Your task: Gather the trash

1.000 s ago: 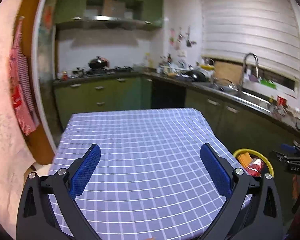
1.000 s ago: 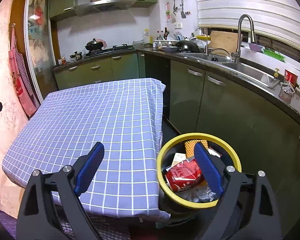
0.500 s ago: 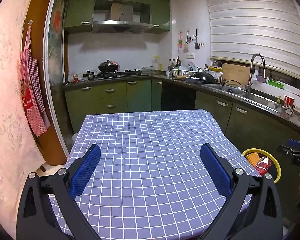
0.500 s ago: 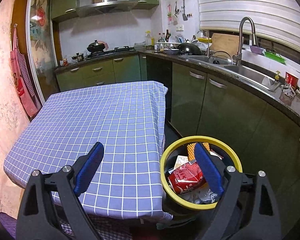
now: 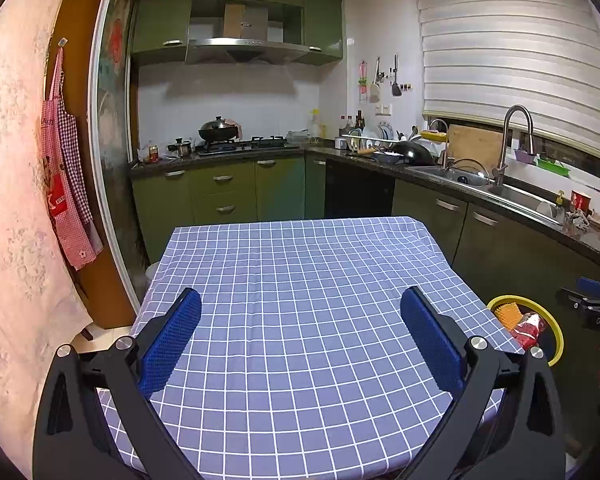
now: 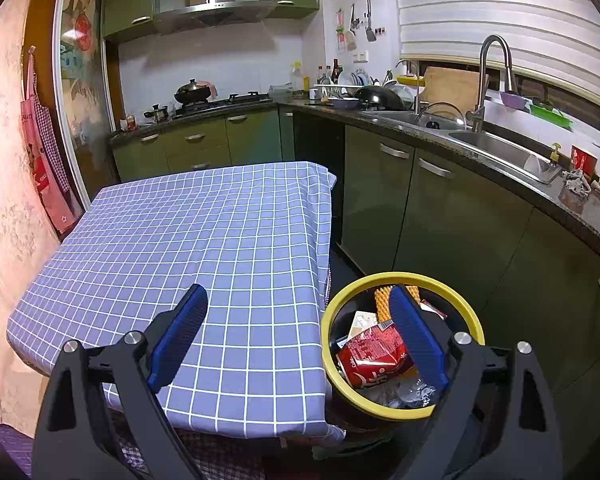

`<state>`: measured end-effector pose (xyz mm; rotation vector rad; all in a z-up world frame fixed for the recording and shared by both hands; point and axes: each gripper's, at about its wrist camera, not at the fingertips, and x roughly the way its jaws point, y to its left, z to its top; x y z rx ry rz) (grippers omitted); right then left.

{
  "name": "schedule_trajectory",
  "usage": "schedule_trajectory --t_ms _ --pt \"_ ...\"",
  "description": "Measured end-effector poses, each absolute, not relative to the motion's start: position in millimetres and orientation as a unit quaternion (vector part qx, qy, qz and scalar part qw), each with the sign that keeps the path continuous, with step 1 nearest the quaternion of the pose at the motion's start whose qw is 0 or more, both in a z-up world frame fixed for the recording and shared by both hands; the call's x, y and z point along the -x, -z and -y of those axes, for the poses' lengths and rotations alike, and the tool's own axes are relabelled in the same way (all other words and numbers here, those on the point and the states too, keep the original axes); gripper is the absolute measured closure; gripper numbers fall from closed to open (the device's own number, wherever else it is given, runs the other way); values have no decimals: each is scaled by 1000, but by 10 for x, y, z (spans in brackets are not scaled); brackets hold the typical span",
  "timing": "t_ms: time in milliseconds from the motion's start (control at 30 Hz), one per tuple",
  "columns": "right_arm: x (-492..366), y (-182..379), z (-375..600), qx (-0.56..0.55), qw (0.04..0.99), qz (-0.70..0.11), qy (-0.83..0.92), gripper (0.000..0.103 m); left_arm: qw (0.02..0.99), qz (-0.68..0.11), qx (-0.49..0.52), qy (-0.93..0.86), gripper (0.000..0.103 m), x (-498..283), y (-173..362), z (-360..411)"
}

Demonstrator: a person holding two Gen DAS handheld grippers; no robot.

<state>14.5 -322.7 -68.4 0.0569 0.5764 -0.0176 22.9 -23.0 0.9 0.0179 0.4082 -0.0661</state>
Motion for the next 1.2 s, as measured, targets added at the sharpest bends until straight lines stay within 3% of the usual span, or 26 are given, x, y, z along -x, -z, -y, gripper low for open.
schedule_trajectory --t_ms 1200 --pt "-163 720 3227 -26 958 -286 8 16 975 -220 -8 42 5 -344 150 294"
